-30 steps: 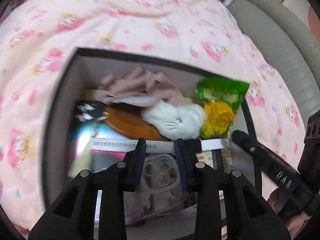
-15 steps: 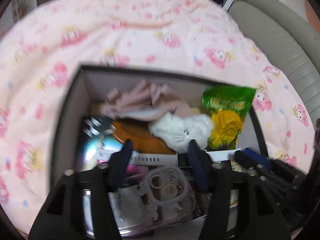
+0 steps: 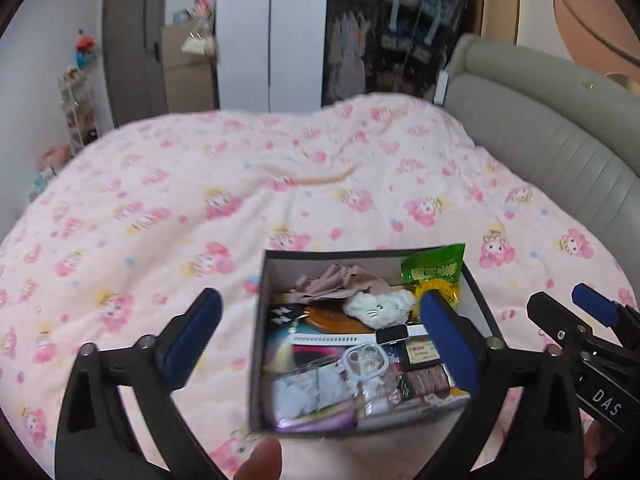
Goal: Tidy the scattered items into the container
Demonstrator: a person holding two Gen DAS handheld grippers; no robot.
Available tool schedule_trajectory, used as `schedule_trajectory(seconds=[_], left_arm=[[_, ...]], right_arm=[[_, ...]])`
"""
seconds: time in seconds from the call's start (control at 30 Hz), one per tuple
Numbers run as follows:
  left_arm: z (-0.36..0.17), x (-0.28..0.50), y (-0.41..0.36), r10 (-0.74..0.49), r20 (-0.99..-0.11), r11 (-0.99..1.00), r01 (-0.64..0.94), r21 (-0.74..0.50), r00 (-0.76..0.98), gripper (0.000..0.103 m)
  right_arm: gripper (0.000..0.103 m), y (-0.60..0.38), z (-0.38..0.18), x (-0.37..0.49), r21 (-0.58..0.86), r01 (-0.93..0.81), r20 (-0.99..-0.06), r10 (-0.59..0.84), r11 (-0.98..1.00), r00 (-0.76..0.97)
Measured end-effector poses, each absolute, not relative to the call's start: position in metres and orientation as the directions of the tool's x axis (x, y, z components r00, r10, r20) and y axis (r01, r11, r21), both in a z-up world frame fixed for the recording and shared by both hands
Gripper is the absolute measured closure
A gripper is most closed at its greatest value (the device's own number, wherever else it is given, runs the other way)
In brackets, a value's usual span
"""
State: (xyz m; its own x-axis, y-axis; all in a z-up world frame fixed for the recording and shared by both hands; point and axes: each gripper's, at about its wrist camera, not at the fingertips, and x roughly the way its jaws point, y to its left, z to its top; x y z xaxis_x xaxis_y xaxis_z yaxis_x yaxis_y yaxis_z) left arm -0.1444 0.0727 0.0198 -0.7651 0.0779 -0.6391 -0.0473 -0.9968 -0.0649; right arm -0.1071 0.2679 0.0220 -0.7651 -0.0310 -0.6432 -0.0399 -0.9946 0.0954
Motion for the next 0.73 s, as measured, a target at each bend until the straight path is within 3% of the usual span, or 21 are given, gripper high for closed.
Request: schedule_trajectory(seconds=[0.2,0.4,0.73], left_arm=[[0.049,-0.083,0.057,0.061,-0.605,-0.998,-0.041,-0.046,-0.794,0.001],[0.046,-0.025,0.047,0.038,-0.586,-0.998,-0.059,0.017,-0.81,0.001],[0.025,0.012,0.029,0.078,-0.629,-0.997,-0.066,-0.043,-0.774,0.001]], right_arm=[[0.026,0.247,0.043,-0.056,0.069,-0.032,-0.615,-0.017,-0.997,-0.788],[0.025,0.231,0.02,0.004,0.011,-0.126,-0.574,0.097,-0.992,-0.813],[0.025,0.225,-0.001,0.035,0.051,-0.078,-0.618,0.03,-0.996,-0.786]])
